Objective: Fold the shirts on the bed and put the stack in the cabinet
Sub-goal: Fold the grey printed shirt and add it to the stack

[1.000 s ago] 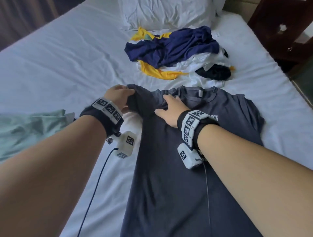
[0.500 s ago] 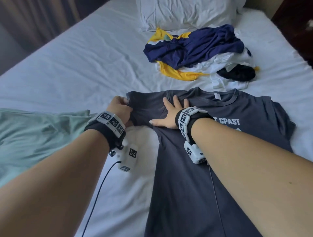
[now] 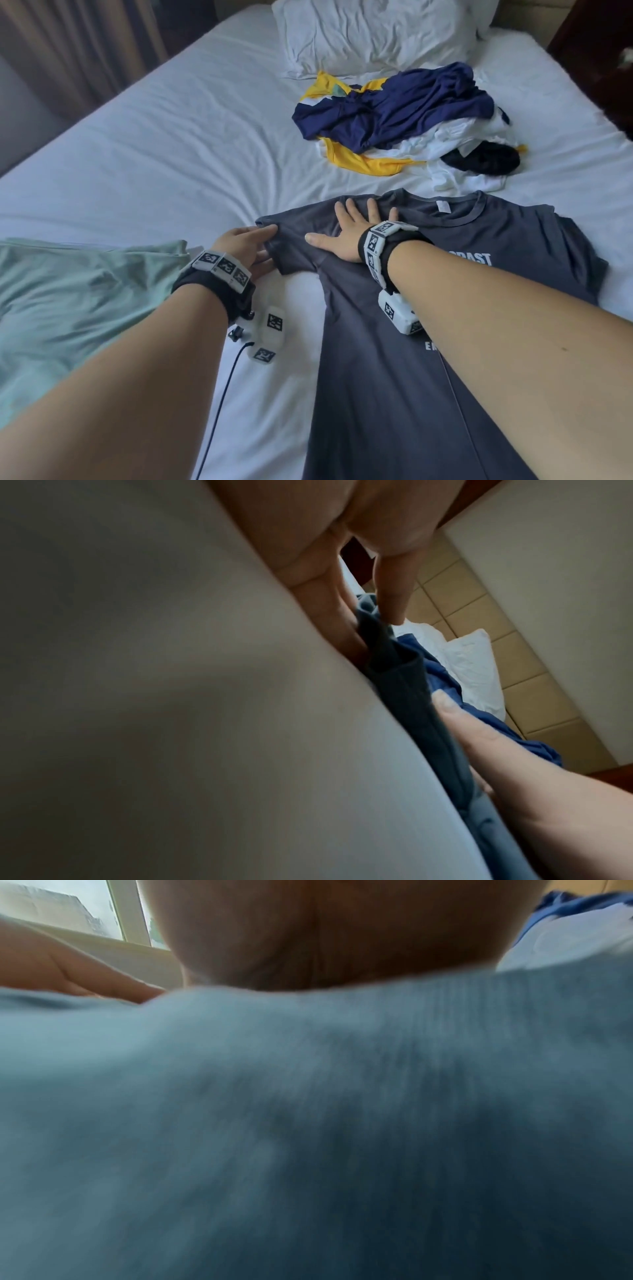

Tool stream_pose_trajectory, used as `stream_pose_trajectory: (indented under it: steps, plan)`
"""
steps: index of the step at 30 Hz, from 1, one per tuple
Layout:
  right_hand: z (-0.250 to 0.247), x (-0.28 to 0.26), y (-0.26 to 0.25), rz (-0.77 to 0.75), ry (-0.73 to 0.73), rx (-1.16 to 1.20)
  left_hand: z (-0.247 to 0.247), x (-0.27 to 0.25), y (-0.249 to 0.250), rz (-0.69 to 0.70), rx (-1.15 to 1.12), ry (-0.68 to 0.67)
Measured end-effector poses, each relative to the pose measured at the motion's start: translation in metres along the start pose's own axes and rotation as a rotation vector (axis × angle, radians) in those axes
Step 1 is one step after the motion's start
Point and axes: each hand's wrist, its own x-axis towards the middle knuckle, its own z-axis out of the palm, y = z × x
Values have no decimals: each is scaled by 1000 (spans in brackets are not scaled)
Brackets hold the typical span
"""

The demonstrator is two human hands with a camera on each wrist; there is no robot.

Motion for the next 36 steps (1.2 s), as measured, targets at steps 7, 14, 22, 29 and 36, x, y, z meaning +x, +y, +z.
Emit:
stream_pose_trajectory:
  steps: [7, 14, 22, 29, 36]
  plan:
    - [-18, 19, 8, -41, 65, 85, -2, 22, -6, -46, -98, 77]
    - [-12, 37, -2, -66, 12, 107, -6, 32, -15, -41, -147, 83]
    - [-26, 6, 14, -38, 360, 543, -1, 13, -6, 46, -95, 141]
    - [-11, -51, 29, 247, 134, 1661, 76, -52, 38, 402, 325, -170]
    - [-3, -62, 50, 338, 342, 1443, 62, -33, -27, 221, 734, -122]
